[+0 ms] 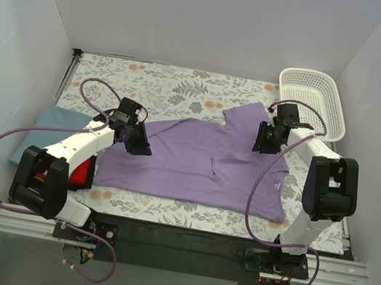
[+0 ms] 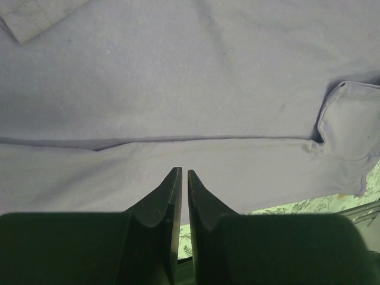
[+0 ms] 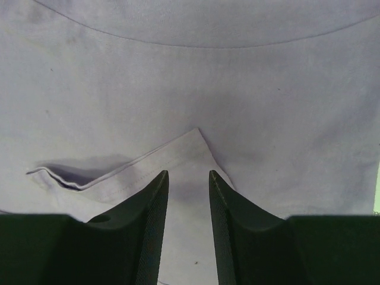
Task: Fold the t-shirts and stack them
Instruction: Fold the tshirt
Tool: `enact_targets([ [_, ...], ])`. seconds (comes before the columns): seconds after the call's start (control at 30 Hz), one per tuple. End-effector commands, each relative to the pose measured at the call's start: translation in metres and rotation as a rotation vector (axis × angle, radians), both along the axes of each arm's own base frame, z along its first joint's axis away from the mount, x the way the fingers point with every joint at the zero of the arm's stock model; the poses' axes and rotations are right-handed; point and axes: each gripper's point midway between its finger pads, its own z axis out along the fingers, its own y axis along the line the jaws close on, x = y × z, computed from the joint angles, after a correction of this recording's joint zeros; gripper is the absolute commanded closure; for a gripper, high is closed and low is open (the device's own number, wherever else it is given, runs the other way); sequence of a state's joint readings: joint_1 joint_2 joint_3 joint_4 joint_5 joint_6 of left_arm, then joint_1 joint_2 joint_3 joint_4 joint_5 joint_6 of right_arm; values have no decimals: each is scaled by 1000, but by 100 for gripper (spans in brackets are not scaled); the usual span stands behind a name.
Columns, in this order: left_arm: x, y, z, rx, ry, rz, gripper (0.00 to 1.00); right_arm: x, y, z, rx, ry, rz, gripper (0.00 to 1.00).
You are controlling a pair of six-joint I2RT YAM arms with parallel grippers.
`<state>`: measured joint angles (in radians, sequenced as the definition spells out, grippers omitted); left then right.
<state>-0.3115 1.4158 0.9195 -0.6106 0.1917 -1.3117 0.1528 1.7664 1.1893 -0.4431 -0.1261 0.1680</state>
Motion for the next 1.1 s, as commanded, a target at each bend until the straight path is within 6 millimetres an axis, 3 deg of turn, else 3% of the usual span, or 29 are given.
enact_targets([
  [0.0,0,-7,4,-32,-29,-40,93,18,1,9,-17,-61,31,59],
  [0.6,-1,-9,6,-49,-30,-42,93,24,8,-19,-18,-28,48,60],
  [1.07,-3,-9,5,-48,-27,-41,93,16,10,-26,-12,-8,50,76],
])
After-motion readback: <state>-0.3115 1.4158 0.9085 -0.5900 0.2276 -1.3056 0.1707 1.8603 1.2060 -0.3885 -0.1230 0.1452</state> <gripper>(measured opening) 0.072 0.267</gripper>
